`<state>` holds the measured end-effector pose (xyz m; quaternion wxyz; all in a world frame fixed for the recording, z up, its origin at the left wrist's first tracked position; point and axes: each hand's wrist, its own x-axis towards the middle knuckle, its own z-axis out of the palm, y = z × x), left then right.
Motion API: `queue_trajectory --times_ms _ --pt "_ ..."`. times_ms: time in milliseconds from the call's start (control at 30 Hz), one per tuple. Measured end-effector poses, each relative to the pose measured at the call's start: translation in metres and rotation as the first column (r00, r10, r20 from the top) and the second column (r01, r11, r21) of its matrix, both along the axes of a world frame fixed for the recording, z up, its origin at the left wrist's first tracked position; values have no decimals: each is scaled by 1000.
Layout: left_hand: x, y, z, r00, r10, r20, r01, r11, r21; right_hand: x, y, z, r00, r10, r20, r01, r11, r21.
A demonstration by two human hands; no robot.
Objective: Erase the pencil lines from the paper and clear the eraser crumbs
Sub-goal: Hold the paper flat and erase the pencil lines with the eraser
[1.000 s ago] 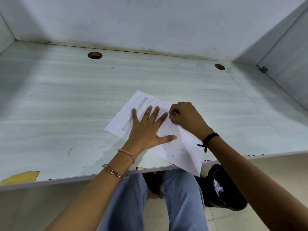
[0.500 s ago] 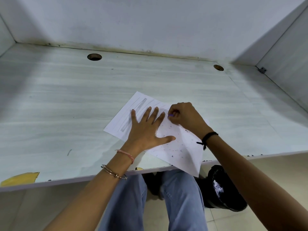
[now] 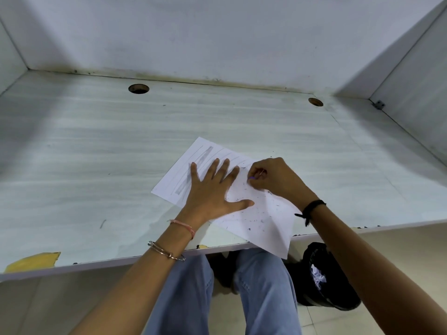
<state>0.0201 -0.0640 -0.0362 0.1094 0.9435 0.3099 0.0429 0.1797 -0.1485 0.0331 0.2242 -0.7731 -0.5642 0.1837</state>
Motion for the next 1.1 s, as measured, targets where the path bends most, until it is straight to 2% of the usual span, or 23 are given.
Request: queue_trajectory --times_ms 100,233,333,500,633,767,800,900,933,1033,1100 --pt "-1 -2 1 1000 19 15 -19 1000 -5 5 -4 -9 992 -127 -12 128 989 70" --pt "3 -5 6 994 79 80 -77 997 -27 -4 -18 -16 977 -144 -157 156 985 73" --pt "11 -5 7 993 82 81 -87 995 56 0 -20 -14 966 -159 -202 172 984 48" --pt "16 -2 -1 997 61 54 -61 998 3 10 -6 -11 971 -228 -75 235 967 96" --pt "19 0 -5 998 49 25 -51 997 54 -12 0 -10 1000 -25 2 25 998 50" --pt "19 1 -7 998 50 30 -50 999 20 6 16 -1 980 -145 135 138 989 61" --pt "19 1 -7 998 50 34 -51 998 28 5 17 0 981 -122 148 117 992 42" --pt "20 1 -9 998 49 46 -51 998 45 -10 9 2 990 82 114 -79 996 -36" --pt "20 2 -9 998 49 45 -52 998 47 -9 9 2 990 87 107 -84 996 -32" --pt "20 2 -9 998 48 45 -50 998 44 5 19 1 983 -80 168 79 997 12" --pt "20 1 -9 998 52 44 -54 997 49 -2 21 0 977 -37 208 40 999 -13"
